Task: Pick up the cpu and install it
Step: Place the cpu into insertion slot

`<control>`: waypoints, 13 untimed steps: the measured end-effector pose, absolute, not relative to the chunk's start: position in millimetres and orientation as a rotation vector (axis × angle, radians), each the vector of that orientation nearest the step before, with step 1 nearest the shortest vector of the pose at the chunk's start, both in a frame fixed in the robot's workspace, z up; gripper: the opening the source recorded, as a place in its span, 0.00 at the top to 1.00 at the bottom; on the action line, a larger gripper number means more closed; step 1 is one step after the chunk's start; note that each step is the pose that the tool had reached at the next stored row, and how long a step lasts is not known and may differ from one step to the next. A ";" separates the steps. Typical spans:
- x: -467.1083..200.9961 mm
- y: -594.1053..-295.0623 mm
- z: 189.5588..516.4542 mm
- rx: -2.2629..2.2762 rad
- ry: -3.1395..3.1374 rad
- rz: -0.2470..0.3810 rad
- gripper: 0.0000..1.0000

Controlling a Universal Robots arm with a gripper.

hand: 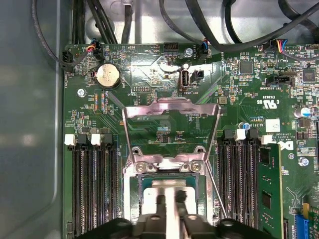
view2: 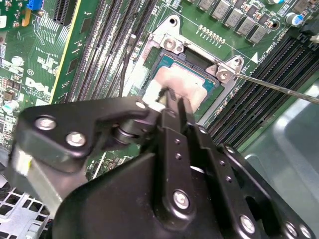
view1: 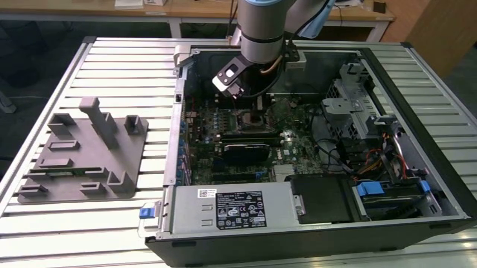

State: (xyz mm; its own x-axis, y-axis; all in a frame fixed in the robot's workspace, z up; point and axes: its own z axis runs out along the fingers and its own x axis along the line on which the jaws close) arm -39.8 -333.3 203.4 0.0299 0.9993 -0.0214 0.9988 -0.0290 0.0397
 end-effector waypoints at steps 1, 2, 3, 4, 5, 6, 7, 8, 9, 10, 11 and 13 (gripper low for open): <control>-39.8 -333.3 203.4 2.223 2.158 0.019 0.82; -39.8 -333.3 203.5 2.223 2.158 0.019 0.88; -39.8 -333.3 203.5 2.223 2.158 0.019 0.88; -39.8 -333.3 203.6 2.223 2.158 0.019 0.89; -39.8 -333.3 203.6 2.223 2.158 0.019 0.89; -39.8 -333.3 203.6 2.223 2.158 0.019 0.89; -39.8 -333.3 203.7 2.223 2.158 0.019 0.89; -39.8 -333.3 203.7 2.223 2.158 0.019 0.89; -39.8 -333.3 203.7 2.223 2.158 0.019 0.89; -40.3 -333.3 203.8 2.223 2.158 0.019 0.89; -41.6 -333.4 203.9 2.222 2.158 0.019 0.89; -43.5 -333.3 203.6 2.223 2.158 0.020 0.89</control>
